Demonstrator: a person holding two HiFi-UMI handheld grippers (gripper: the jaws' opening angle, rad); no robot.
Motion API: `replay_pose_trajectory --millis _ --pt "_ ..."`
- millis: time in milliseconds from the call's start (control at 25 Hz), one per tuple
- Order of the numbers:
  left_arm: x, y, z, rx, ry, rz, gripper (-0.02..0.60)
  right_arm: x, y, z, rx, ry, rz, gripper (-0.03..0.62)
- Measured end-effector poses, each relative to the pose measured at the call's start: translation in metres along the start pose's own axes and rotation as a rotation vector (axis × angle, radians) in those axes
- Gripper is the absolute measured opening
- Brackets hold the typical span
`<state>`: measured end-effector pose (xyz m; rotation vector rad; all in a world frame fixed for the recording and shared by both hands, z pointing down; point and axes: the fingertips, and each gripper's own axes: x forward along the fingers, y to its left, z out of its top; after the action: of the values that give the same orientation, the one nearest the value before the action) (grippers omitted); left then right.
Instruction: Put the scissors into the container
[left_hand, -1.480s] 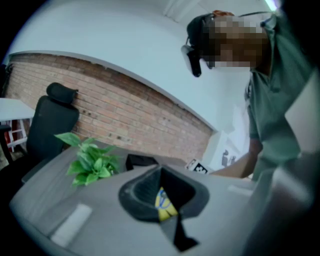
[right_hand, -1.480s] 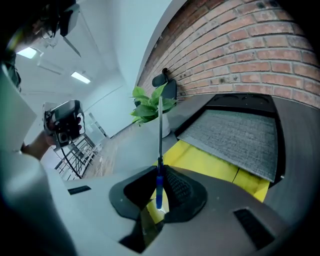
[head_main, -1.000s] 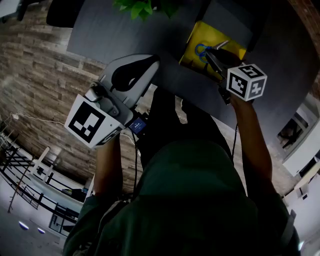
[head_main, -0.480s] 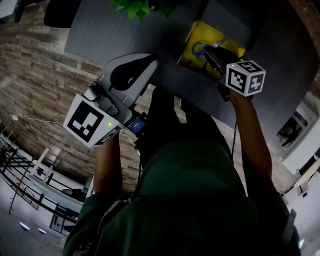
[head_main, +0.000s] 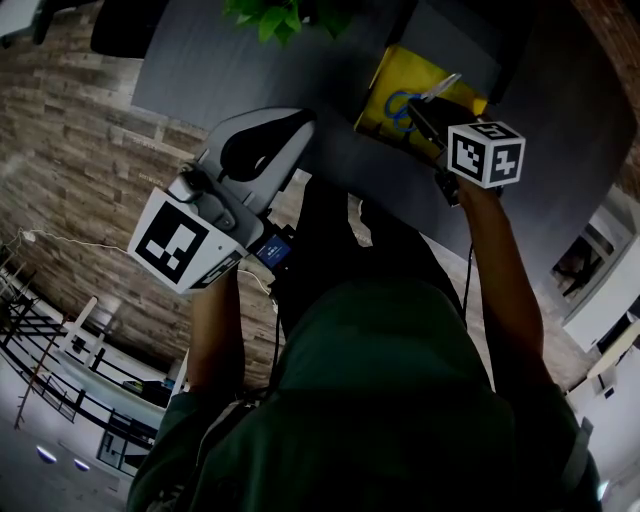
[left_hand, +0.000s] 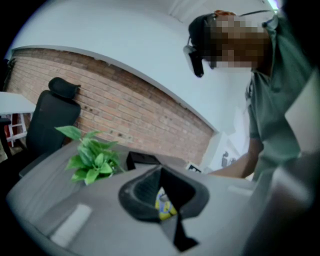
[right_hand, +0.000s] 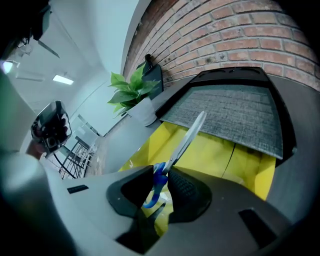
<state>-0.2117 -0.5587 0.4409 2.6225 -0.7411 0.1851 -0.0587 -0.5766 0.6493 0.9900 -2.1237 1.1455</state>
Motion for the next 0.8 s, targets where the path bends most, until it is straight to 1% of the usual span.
replay_pose_trajectory --millis 240,560,800 --pt "-0.003 -0.003 0.005 0.011 -0.005 0.004 0.000 -0.002 0.000 0.000 -0.054 0.028 -0.044 0.077" --pt "-0.011 -0.011 0.014 0.034 -0.018 0.017 0.000 -0.014 -0.005 0.001 -0.189 0.075 -0.140 0.081" --pt "-0.018 -0.019 0.023 0.059 -0.028 0.031 0.000 -0.025 -0.005 0.005 -0.250 0.075 -0.176 0.081"
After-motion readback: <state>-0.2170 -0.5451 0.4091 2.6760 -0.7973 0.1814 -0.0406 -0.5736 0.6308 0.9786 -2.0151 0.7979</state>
